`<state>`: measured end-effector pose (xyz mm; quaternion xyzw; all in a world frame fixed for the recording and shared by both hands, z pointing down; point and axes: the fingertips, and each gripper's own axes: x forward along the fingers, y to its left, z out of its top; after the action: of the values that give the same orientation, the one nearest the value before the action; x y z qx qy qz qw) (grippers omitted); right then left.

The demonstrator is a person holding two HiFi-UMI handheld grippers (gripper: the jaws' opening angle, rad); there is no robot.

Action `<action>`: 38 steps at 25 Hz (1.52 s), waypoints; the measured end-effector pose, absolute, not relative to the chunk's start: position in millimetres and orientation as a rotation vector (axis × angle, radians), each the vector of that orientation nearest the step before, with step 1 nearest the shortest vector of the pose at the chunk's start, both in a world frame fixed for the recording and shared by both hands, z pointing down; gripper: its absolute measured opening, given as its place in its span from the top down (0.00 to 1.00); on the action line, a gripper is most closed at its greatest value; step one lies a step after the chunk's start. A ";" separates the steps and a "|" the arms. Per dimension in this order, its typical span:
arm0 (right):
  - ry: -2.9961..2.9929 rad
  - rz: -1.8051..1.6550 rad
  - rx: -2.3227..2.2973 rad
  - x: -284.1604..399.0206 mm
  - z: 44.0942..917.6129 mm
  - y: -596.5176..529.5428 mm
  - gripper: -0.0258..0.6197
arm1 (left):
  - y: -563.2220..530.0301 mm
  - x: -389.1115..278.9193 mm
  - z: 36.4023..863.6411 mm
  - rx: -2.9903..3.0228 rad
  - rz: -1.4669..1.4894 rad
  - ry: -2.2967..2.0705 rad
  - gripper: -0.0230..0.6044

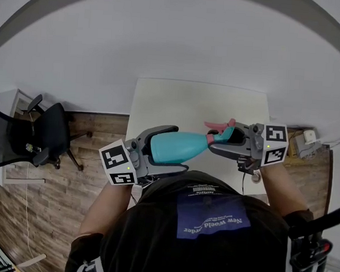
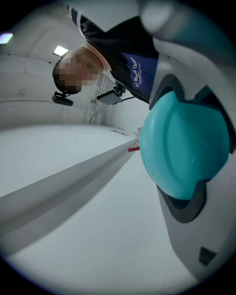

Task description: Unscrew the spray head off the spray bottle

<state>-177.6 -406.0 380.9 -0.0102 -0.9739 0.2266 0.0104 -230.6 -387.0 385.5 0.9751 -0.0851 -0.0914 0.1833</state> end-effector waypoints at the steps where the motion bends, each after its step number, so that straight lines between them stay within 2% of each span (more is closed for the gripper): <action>1: -3.028 0.698 -0.029 -177.8 381.5 -406.5 0.77 | -387.7 -231.0 385.5 2.751 -0.260 -0.245 0.17; 10: -2.934 0.639 -0.053 -184.1 384.3 -402.3 0.77 | -384.3 -235.2 385.9 2.762 -0.253 -0.251 0.18; 28: -2.957 0.196 -0.111 -188.5 366.1 -390.6 0.77 | -384.0 -238.2 379.7 2.605 -0.303 -0.131 0.18; 38: -2.944 0.086 -0.151 -183.6 365.5 -379.0 0.77 | -379.8 -230.6 385.4 2.511 -0.297 -0.068 0.19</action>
<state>-183.6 -379.0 365.5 -0.0509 -0.9937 0.0290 0.0960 -230.6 -379.8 385.4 0.9466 -0.0257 -0.1119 0.3012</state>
